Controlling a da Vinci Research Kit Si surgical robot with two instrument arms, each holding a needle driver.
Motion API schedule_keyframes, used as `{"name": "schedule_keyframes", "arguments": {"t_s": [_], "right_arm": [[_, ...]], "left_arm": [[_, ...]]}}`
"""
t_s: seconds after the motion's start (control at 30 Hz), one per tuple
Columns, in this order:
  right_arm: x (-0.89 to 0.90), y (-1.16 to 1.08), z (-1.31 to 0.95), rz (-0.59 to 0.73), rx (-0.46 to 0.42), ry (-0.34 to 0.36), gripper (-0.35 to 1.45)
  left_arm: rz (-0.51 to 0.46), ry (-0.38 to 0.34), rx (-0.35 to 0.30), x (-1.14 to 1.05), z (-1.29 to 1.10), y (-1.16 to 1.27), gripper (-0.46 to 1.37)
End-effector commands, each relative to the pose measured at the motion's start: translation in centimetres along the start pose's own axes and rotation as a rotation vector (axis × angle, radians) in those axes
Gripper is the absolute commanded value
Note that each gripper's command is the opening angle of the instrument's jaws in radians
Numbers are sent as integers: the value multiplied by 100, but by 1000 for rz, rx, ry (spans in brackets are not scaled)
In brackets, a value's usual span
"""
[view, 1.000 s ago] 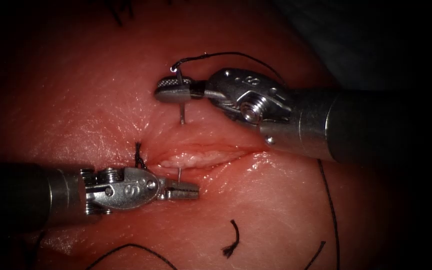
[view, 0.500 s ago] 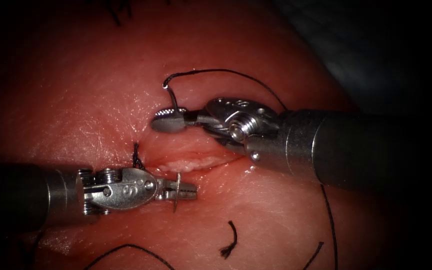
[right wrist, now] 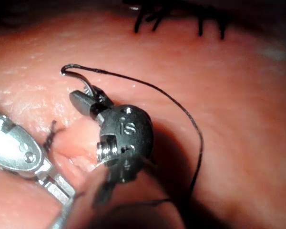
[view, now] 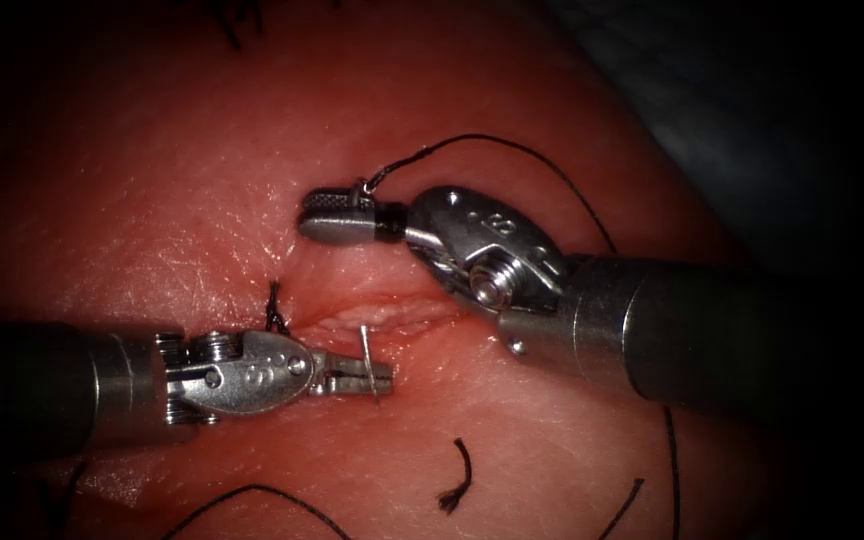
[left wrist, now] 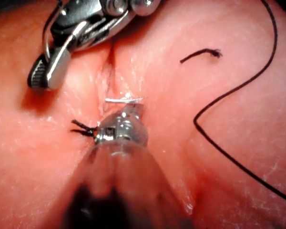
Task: Wound Closure
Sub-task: Use the right gripper to throw the needle through the top of the wound
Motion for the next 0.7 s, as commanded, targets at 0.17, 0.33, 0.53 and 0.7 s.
{"name": "schedule_keyframes", "arguments": {"t_s": [0.17,0.33,0.53,0.7], "right_arm": [[13,4,-6,-133,-1,36,85],[23,7,-13,-214,-7,71,90],[25,6,-20,-229,5,78,74],[25,8,-25,-253,12,74,76]], "left_arm": [[0,1,-6,1,-1,1,-35],[-6,0,-6,2,-1,3,-35],[-6,0,-6,2,-1,3,-35],[-7,0,-5,2,-1,3,-35]]}}
